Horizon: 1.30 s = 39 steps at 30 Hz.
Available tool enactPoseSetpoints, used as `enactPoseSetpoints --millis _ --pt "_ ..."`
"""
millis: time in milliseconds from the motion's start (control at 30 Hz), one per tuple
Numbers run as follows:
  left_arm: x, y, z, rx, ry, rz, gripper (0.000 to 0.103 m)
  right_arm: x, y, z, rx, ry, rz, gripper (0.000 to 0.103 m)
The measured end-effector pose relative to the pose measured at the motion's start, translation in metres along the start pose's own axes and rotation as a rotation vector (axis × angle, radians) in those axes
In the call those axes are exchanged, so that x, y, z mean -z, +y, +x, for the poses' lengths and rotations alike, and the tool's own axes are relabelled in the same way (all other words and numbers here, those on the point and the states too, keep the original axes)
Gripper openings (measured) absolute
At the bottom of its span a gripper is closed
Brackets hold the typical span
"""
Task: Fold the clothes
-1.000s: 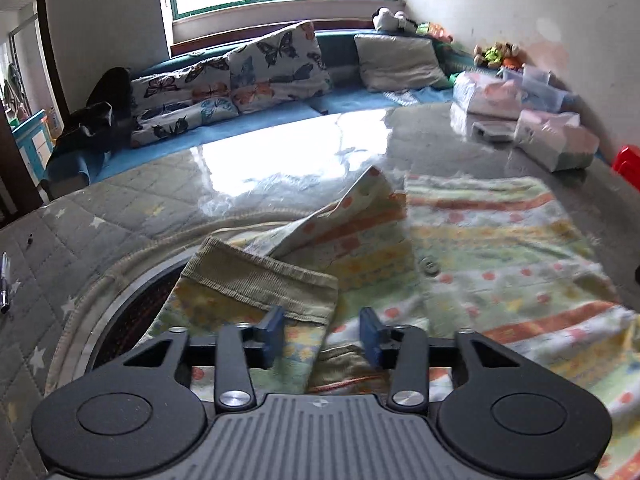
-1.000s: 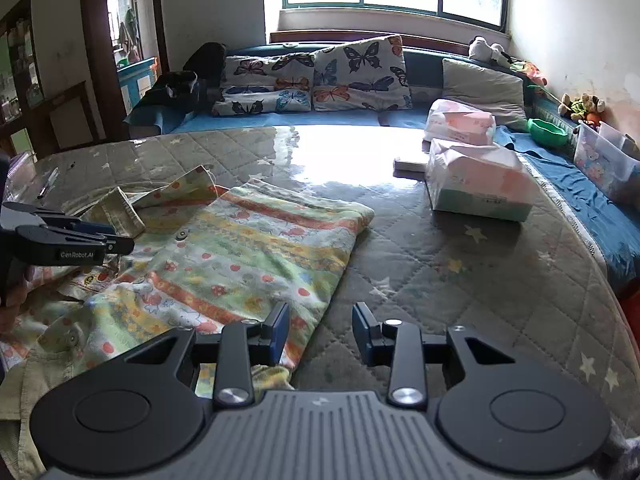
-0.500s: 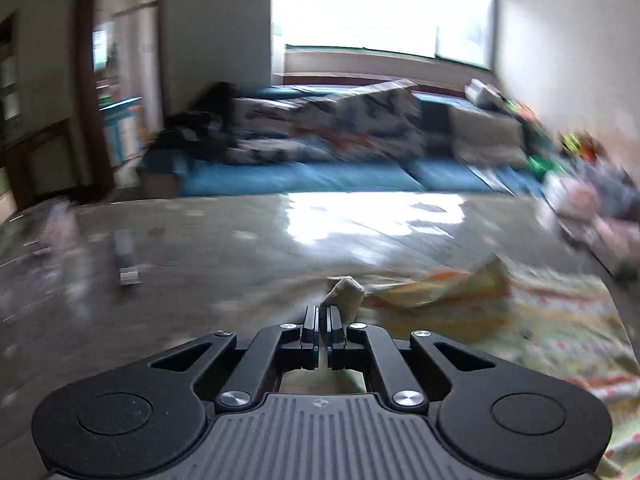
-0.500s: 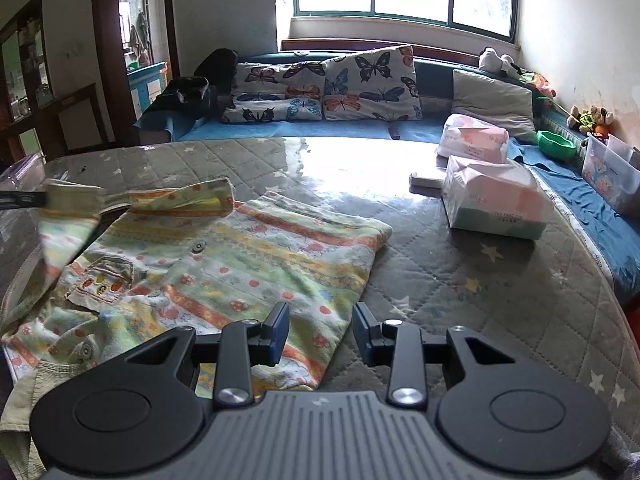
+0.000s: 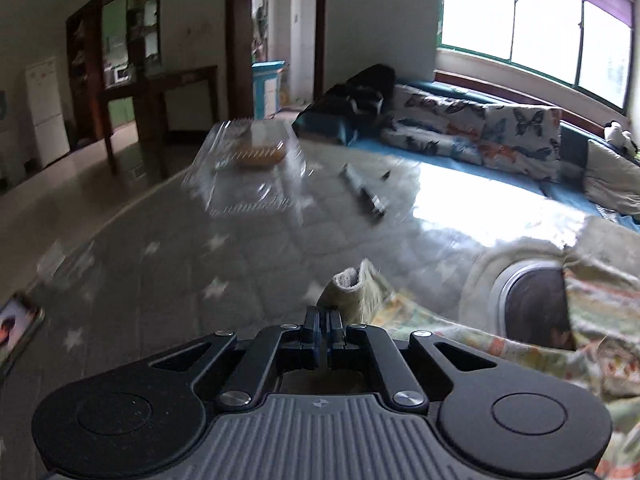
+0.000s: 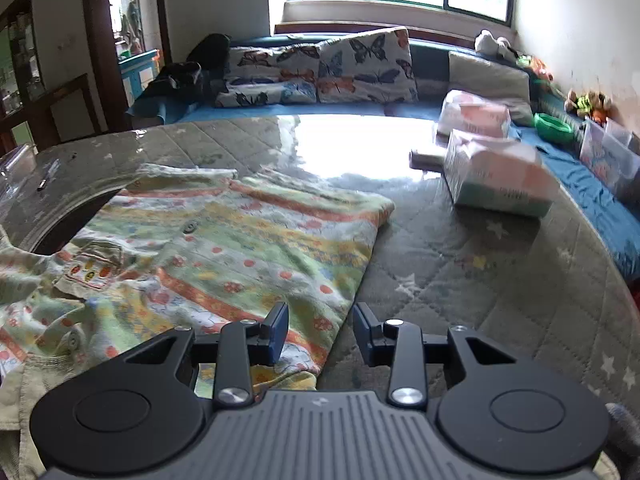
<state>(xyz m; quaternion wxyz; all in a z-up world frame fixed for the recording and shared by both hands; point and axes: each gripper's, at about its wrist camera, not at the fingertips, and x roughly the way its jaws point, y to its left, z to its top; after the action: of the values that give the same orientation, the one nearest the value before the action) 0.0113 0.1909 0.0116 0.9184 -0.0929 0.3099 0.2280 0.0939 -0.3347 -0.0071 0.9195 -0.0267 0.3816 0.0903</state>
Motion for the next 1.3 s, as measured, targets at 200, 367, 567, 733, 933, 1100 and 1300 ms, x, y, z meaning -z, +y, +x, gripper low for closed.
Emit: enactPoseSetpoints --millis 200,367,567,733,933,1100,1300 --pt "0.013 0.016 -0.006 -0.028 0.017 -0.047 0.003 -0.003 -0.001 0.019 -0.002 0.035 0.021 0.036" --pt "0.017 0.034 -0.012 -0.072 0.027 -0.070 0.003 -0.014 0.009 0.036 -0.022 0.041 0.008 0.036" --pt "0.020 0.047 -0.007 -0.136 0.059 -0.065 0.005 -0.030 0.026 0.060 -0.035 0.036 -0.033 0.035" --pt "0.012 0.053 -0.002 -0.151 0.067 -0.081 0.007 -0.044 0.028 0.077 -0.027 0.033 -0.039 0.035" --pt "-0.006 0.017 0.002 -0.016 0.067 -0.047 0.023 -0.064 0.023 0.100 -0.018 0.038 -0.034 0.035" --pt "-0.019 -0.050 0.013 0.156 0.081 0.050 0.027 -0.083 0.016 0.121 -0.024 0.042 -0.014 0.034" --pt "-0.034 -0.139 0.039 0.320 0.109 0.197 0.027 -0.090 0.018 0.126 -0.043 0.046 -0.041 0.014"
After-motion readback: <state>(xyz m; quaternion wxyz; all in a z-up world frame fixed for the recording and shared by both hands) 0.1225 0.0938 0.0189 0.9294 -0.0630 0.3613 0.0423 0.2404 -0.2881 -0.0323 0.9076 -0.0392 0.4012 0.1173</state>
